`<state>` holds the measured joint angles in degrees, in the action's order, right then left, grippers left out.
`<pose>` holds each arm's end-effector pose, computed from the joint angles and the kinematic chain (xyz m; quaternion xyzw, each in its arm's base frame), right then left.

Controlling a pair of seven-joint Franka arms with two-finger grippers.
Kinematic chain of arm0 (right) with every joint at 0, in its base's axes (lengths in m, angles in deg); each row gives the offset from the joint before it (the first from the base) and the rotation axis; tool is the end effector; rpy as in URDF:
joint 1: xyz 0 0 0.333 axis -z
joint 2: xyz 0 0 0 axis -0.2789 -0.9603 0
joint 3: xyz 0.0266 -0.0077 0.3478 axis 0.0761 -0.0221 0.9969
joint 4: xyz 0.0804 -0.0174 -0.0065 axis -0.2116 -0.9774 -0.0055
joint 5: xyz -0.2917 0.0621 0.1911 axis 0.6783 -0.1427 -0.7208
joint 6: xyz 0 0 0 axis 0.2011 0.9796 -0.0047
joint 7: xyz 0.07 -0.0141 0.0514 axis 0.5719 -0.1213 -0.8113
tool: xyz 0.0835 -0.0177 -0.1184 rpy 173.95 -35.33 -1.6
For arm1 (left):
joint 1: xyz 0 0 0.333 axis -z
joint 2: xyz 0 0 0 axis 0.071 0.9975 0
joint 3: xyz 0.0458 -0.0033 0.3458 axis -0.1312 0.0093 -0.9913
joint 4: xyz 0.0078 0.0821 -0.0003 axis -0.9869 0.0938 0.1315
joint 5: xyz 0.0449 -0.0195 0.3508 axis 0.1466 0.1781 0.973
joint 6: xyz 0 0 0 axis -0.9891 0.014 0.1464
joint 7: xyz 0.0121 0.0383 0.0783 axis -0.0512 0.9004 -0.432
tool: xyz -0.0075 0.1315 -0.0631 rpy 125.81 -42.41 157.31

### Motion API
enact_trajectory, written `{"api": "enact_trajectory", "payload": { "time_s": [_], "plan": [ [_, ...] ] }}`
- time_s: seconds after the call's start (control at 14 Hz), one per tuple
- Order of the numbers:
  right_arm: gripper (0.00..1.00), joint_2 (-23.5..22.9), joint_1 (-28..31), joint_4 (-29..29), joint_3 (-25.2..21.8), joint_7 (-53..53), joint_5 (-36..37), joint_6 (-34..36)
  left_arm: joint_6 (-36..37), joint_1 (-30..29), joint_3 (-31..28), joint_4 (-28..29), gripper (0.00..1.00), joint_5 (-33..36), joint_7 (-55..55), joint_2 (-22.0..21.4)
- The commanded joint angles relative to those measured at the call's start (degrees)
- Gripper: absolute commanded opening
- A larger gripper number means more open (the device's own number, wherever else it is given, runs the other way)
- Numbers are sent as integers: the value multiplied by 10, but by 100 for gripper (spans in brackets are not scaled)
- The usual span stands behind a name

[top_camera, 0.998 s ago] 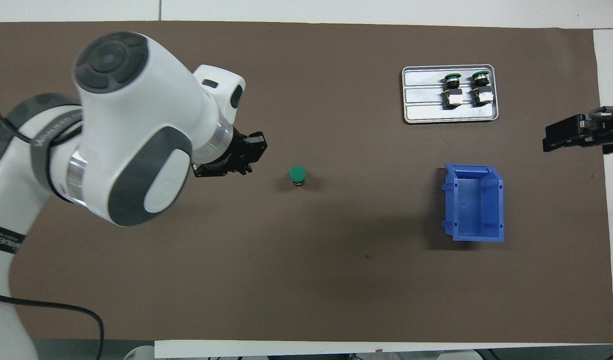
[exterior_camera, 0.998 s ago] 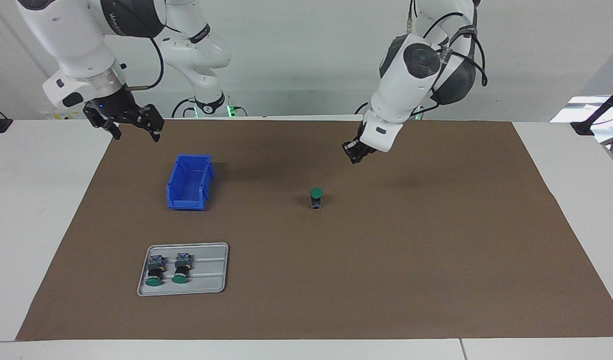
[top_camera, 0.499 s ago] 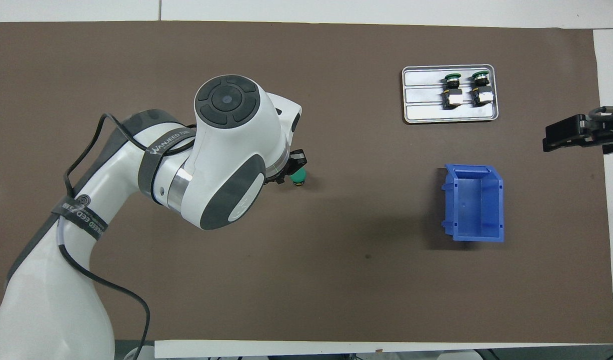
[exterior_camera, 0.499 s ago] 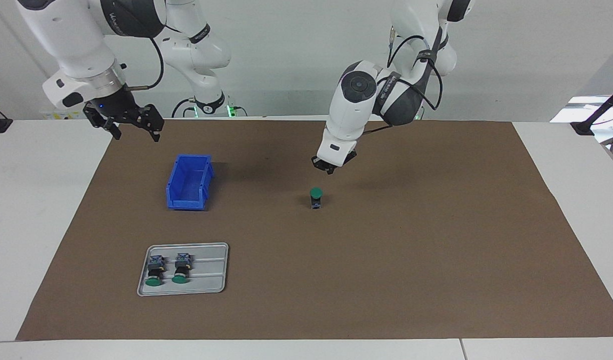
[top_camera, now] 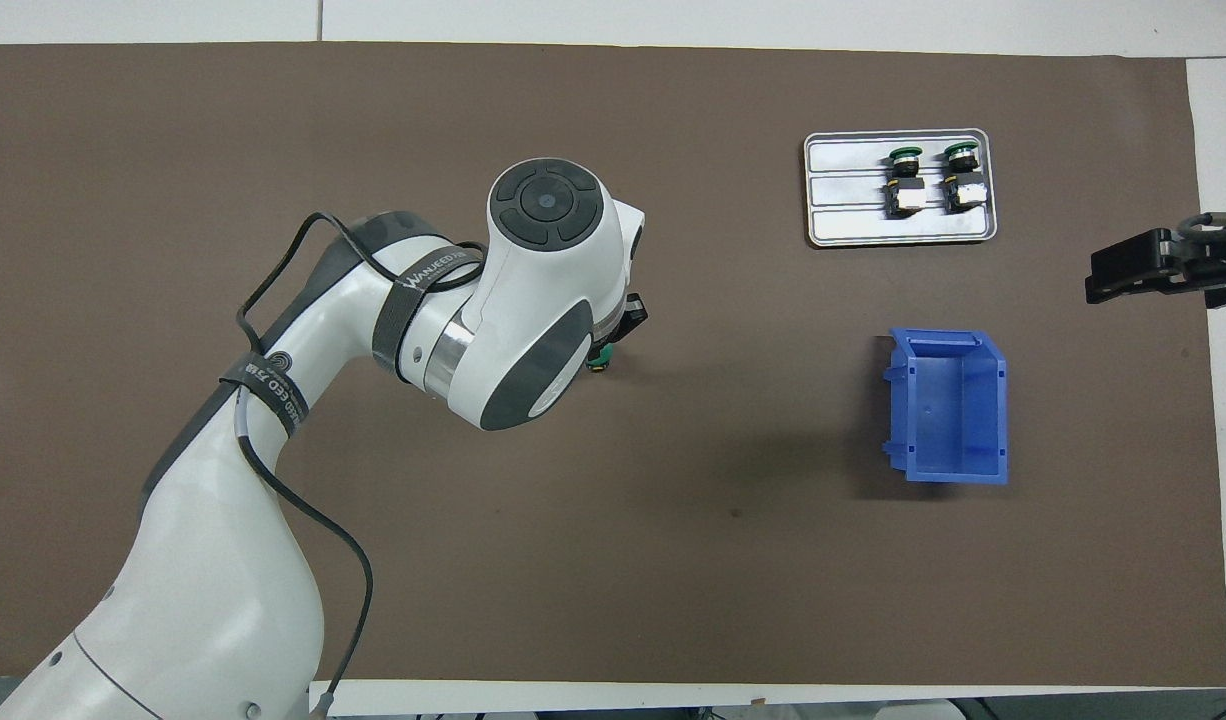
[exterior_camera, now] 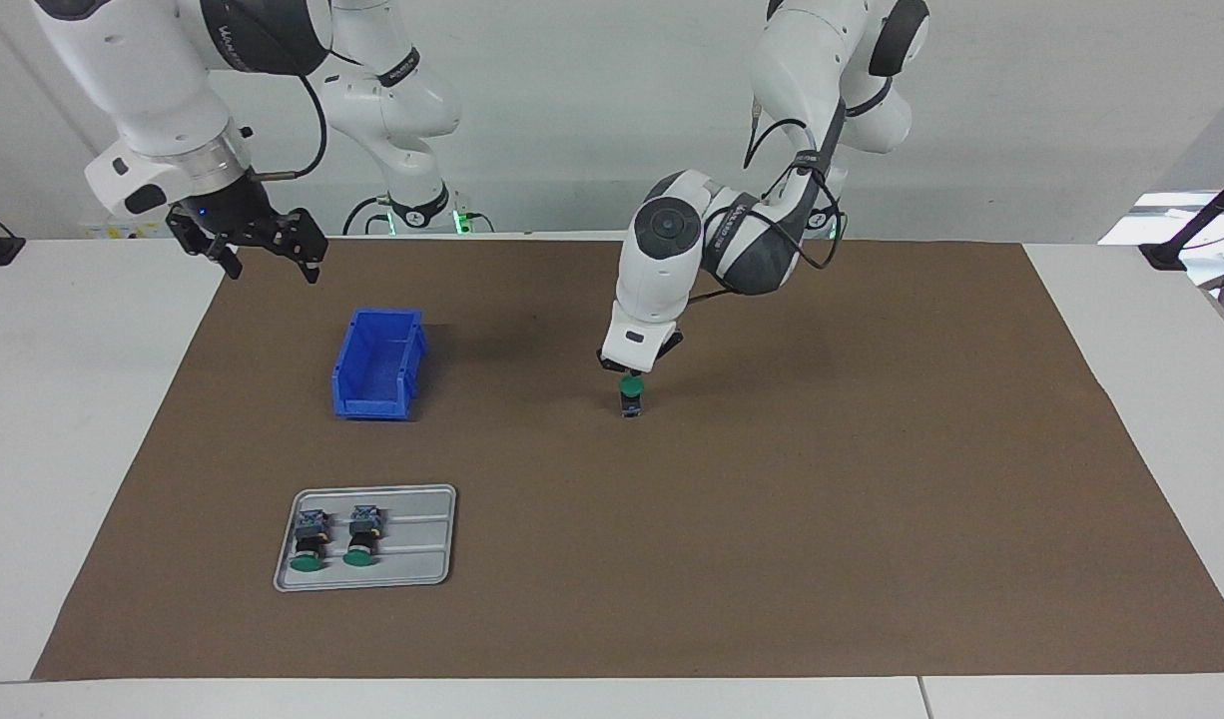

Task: Place and press button with both arms
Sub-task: 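Press down on the top of the green button with the left gripper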

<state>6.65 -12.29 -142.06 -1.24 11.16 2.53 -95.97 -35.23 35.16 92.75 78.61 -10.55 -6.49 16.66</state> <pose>0.4946 -0.0138 0.6066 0.9986 -0.0379 -0.0318 0.0162 0.4657 -0.4461 0.4042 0.9870 0.1439 -0.0699 0.0136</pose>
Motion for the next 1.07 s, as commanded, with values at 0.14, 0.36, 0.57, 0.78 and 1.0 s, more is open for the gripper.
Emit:
{"api": "enact_trajectory", "payload": {
  "time_s": [0.14, 0.36, 0.57, 0.78, 1.0],
  "plan": [
    [99, 9, 4, -10, 3, -14, 1, 2, -30, 10, -8, 4, 0, 14, -22, 7],
    [99, 9, 4, -10, 2, -14, 1, 2, -40, 12, -8, 15, 0, 19, -23, 7],
    [99, 9, 4, -10, 3, -14, 1, 2, -50, 12, -8, 26, 0, 19, -29, 6],
    [99, 9, 4, -10, 3, -14, 1, 2, -57, 18, -8, 34, 0, 19, -30, 3],
    [99, 9, 4, -10, 3, -14, 1, 2, -73, 20, -8, 51, 0, 19, -40, 0]
  ]
}}
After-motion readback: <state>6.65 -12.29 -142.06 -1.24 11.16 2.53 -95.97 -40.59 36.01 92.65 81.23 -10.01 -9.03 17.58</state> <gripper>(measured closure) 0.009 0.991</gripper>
